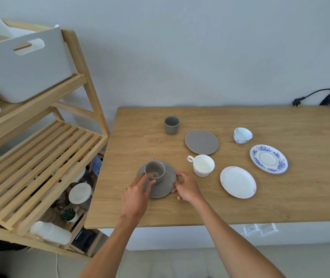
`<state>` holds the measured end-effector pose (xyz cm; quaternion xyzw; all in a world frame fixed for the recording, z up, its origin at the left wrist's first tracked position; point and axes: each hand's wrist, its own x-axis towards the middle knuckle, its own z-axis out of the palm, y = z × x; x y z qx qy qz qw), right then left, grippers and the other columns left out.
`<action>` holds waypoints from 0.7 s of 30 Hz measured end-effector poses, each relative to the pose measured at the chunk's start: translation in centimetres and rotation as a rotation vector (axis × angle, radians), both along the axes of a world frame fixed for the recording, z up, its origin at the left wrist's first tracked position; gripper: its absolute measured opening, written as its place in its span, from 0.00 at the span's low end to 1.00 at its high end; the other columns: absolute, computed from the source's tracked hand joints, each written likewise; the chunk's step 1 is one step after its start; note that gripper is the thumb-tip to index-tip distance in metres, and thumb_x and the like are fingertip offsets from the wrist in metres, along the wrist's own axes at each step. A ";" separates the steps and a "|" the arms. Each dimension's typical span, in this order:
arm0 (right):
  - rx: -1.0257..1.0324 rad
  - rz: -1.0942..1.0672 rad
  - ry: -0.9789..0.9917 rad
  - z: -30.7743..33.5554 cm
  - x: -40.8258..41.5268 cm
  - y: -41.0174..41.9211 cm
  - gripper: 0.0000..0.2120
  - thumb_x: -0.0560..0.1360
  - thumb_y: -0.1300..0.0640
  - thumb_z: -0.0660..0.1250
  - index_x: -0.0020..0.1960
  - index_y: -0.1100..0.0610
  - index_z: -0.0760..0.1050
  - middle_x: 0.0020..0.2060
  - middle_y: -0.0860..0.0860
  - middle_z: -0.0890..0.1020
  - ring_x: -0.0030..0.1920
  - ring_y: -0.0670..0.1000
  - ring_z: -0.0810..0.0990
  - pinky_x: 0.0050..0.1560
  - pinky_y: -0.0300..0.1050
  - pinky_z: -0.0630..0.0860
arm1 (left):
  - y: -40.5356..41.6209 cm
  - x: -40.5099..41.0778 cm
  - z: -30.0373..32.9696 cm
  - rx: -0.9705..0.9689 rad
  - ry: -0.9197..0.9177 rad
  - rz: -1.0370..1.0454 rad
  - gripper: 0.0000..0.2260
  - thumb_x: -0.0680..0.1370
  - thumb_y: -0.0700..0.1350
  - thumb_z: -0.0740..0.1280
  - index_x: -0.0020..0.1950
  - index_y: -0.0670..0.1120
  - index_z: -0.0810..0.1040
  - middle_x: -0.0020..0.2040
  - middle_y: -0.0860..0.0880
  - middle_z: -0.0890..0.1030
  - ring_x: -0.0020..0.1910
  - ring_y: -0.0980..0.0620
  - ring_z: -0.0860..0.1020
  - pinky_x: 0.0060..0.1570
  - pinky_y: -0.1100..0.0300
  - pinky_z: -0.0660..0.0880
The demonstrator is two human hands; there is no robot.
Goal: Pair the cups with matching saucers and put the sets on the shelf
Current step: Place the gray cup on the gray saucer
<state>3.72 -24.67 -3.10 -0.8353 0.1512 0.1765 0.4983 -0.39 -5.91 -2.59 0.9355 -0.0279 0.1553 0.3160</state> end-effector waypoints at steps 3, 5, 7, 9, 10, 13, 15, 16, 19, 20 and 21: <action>-0.001 -0.001 0.003 -0.1 0.0 0.2 0.20 0.82 0.57 0.64 0.73 0.48 0.70 0.39 0.52 0.86 0.25 0.46 0.78 0.28 0.38 0.76 | -0.2 0.0 0.0 -0.007 0.012 0.009 0.11 0.78 0.52 0.69 0.59 0.53 0.79 0.58 0.56 0.82 0.36 0.55 0.81 0.30 0.58 0.80; -0.002 -0.002 0.005 -0.2 0.0 0.3 0.20 0.82 0.58 0.64 0.73 0.48 0.70 0.40 0.52 0.86 0.25 0.46 0.78 0.28 0.38 0.76 | -0.2 0.0 -0.1 -0.020 0.027 0.008 0.11 0.79 0.53 0.67 0.61 0.54 0.78 0.59 0.56 0.82 0.41 0.55 0.82 0.34 0.55 0.81; -0.002 0.006 0.007 -0.1 0.0 0.3 0.20 0.82 0.57 0.64 0.73 0.48 0.70 0.40 0.52 0.86 0.24 0.45 0.77 0.28 0.38 0.75 | -0.2 -0.1 -0.1 -0.018 0.040 0.007 0.11 0.79 0.53 0.66 0.61 0.55 0.78 0.60 0.56 0.81 0.43 0.54 0.83 0.36 0.54 0.81; 0.000 0.017 0.013 0.2 -0.1 0.2 0.20 0.82 0.57 0.63 0.73 0.48 0.69 0.41 0.52 0.86 0.24 0.45 0.78 0.26 0.37 0.74 | -0.3 -0.1 -0.1 -0.008 0.046 0.009 0.12 0.79 0.53 0.66 0.61 0.54 0.78 0.61 0.55 0.81 0.44 0.53 0.83 0.36 0.53 0.81; 0.002 0.024 0.020 0.3 0.0 0.2 0.20 0.82 0.57 0.63 0.73 0.48 0.69 0.42 0.52 0.86 0.25 0.45 0.78 0.26 0.36 0.74 | -0.4 -0.1 -0.1 -0.005 0.047 0.009 0.11 0.79 0.53 0.66 0.61 0.54 0.78 0.60 0.54 0.82 0.44 0.53 0.83 0.36 0.53 0.81; 0.008 0.047 0.045 0.6 0.0 0.1 0.21 0.83 0.57 0.63 0.74 0.49 0.67 0.43 0.53 0.86 0.27 0.46 0.79 0.26 0.36 0.75 | -0.3 -0.2 0.0 0.007 0.048 0.013 0.11 0.79 0.53 0.67 0.61 0.54 0.78 0.60 0.54 0.82 0.42 0.53 0.83 0.36 0.53 0.81; 0.014 0.064 0.050 0.8 0.0 0.0 0.21 0.83 0.57 0.62 0.75 0.49 0.66 0.44 0.53 0.86 0.28 0.47 0.81 0.27 0.37 0.76 | -0.3 -0.2 0.1 0.012 0.039 0.010 0.12 0.79 0.53 0.67 0.61 0.54 0.78 0.60 0.53 0.82 0.44 0.52 0.84 0.37 0.53 0.82; 0.018 0.073 0.050 0.8 0.0 0.0 0.21 0.83 0.57 0.62 0.76 0.49 0.66 0.44 0.54 0.86 0.29 0.47 0.82 0.28 0.38 0.76 | -0.3 -0.2 0.1 0.013 0.035 0.009 0.12 0.79 0.53 0.67 0.61 0.53 0.78 0.60 0.52 0.83 0.45 0.52 0.84 0.38 0.53 0.82; 0.025 0.098 0.040 1.1 -0.2 -0.1 0.22 0.84 0.58 0.60 0.77 0.49 0.65 0.44 0.54 0.86 0.31 0.47 0.83 0.30 0.37 0.77 | -0.3 -0.3 0.3 -0.018 0.067 0.031 0.17 0.78 0.55 0.67 0.66 0.54 0.75 0.55 0.50 0.84 0.43 0.51 0.83 0.38 0.53 0.81; 0.022 0.104 0.029 1.2 -0.3 -0.2 0.22 0.84 0.59 0.59 0.77 0.50 0.65 0.43 0.53 0.85 0.31 0.47 0.82 0.30 0.37 0.77 | -0.2 -0.4 0.4 -0.029 0.086 0.046 0.19 0.78 0.56 0.66 0.67 0.54 0.73 0.53 0.49 0.84 0.41 0.51 0.83 0.37 0.53 0.81; 0.020 0.107 0.017 1.3 -0.4 -0.3 0.21 0.83 0.58 0.59 0.76 0.50 0.66 0.41 0.53 0.85 0.32 0.46 0.82 0.30 0.37 0.76 | -0.1 -0.4 0.4 -0.039 0.097 0.060 0.21 0.77 0.58 0.66 0.69 0.54 0.71 0.53 0.49 0.84 0.42 0.50 0.83 0.38 0.53 0.80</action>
